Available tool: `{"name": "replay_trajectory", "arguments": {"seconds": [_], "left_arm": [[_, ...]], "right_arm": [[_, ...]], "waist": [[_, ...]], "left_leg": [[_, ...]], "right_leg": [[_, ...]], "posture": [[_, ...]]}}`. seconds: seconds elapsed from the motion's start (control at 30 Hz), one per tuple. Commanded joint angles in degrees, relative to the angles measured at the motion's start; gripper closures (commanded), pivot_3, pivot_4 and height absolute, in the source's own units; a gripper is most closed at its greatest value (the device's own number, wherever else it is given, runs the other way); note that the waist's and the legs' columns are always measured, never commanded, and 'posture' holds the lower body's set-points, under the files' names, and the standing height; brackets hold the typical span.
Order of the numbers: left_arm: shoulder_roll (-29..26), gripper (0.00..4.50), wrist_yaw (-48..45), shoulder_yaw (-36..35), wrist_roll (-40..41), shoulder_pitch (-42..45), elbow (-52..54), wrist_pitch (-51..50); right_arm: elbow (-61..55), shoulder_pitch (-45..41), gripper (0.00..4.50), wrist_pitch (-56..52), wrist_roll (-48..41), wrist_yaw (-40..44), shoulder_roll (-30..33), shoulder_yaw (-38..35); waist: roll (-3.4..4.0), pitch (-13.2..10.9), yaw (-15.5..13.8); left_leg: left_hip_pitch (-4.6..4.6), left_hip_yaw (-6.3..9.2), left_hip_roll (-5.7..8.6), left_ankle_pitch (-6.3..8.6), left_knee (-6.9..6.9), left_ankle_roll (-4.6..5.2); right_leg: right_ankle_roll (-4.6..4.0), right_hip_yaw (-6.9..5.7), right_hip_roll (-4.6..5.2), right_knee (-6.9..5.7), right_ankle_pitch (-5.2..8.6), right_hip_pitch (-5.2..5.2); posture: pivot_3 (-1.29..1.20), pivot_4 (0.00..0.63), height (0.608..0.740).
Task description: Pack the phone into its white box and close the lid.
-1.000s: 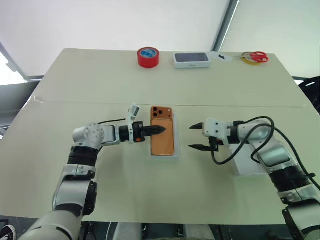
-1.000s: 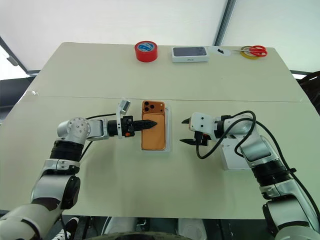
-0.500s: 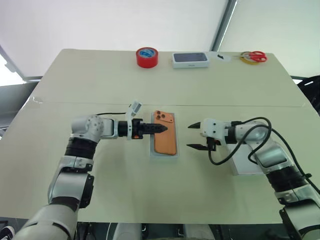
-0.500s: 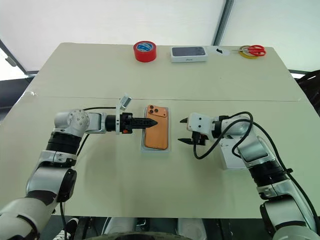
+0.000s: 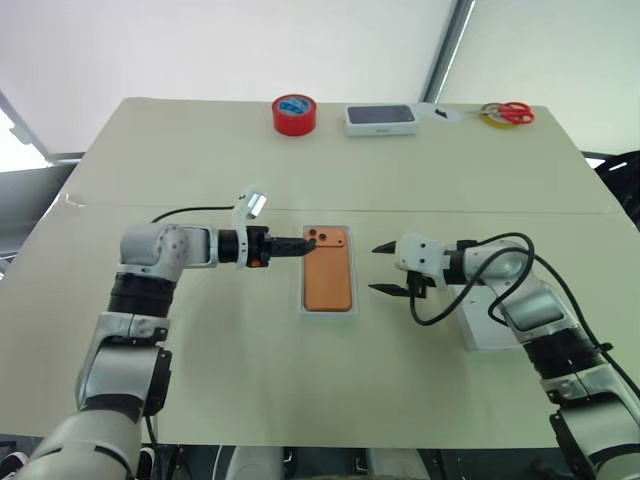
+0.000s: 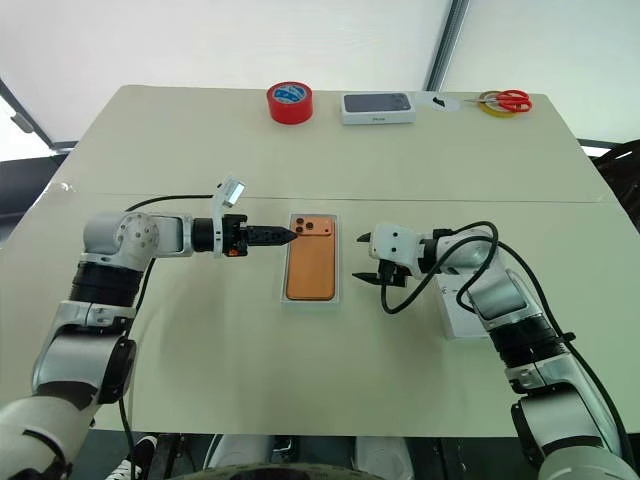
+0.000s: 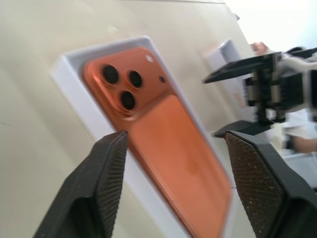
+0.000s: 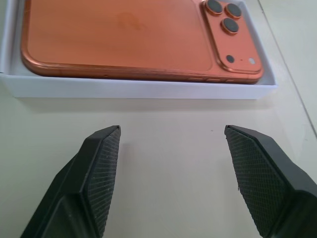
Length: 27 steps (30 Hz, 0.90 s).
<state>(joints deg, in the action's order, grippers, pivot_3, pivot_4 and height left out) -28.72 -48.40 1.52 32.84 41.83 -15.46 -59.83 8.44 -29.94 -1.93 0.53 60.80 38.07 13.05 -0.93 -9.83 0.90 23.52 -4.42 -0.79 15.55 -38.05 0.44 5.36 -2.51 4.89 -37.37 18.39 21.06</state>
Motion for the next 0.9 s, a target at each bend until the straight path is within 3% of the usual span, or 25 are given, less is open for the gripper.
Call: {"name": "replay_trajectory", "arguments": {"seconds": [0.03, 0.13, 0.17, 0.27, 0.43, 0.9], "left_arm": [[-1.77, 2.98, 2.68, 1.20, -7.11, -5.14, 7.88, 13.22], [-1.63, 4.46, 2.70, 3.05, -10.74, -9.33, 10.46, 19.98], [-1.65, 4.49, 2.44, 4.06, -12.26, -10.41, 10.76, 22.65], [0.01, 4.49, 2.59, 7.50, -15.65, -13.23, 11.80, 27.97], [4.98, 4.49, 2.70, 10.77, -16.64, -14.01, 11.47, 27.26], [17.34, 4.49, -2.10, 18.43, -17.15, -8.26, 8.75, 26.31]], "right_arm": [[1.23, -1.65, 2.79, 2.62, 1.25, -2.05, -0.43, -0.71], [2.31, -1.82, 4.29, 3.20, 2.38, -2.61, -1.22, 0.31], [2.63, -1.89, 4.41, 3.40, 2.74, -2.69, -1.49, 0.63], [3.40, -2.06, 4.41, 3.01, 3.52, -2.48, -2.56, 1.94], [3.14, -2.47, 4.41, 1.96, 3.88, -1.46, -3.04, 2.97], [-9.27, 10.52, 4.41, -1.62, -1.45, 5.71, 11.63, -4.69]], "waist": [[0.01, -0.01, -0.06], [0.02, -0.01, -0.40], [0.02, -0.01, -0.43], [0.02, -0.01, -0.47], [0.05, 0.01, -0.45], [0.05, 0.01, -1.72]], "left_leg": [[0.00, -0.02, -0.01, 0.00, 0.02, 0.00], [0.00, -0.03, -0.01, 0.00, 0.00, 0.00], [0.00, -0.02, -0.01, 0.00, -0.03, 0.00], [0.00, -0.02, 0.02, 0.01, -0.06, 0.02], [0.00, -0.02, 0.02, 0.02, -0.07, 0.05], [-0.01, 0.00, 0.08, 0.15, -0.26, 0.28]], "right_leg": [[0.00, 0.01, 0.00, 0.01, 0.00, 0.02], [0.00, 0.02, 0.01, 0.01, 0.00, 0.00], [0.00, 0.01, 0.03, 0.00, 0.00, -0.03], [-0.01, 0.00, 0.05, 0.00, 0.00, -0.05], [-0.01, 0.00, 0.06, -0.04, 0.00, -0.05], [0.00, -0.03, 0.14, -0.02, -0.01, -0.23]], "posture": [[0.00, 0.150, 0.730], [0.00, 0.150, 0.730], [0.00, 0.150, 0.730], [0.00, 0.150, 0.730], [0.00, 0.150, 0.730], [0.00, 0.150, 0.730]]}}
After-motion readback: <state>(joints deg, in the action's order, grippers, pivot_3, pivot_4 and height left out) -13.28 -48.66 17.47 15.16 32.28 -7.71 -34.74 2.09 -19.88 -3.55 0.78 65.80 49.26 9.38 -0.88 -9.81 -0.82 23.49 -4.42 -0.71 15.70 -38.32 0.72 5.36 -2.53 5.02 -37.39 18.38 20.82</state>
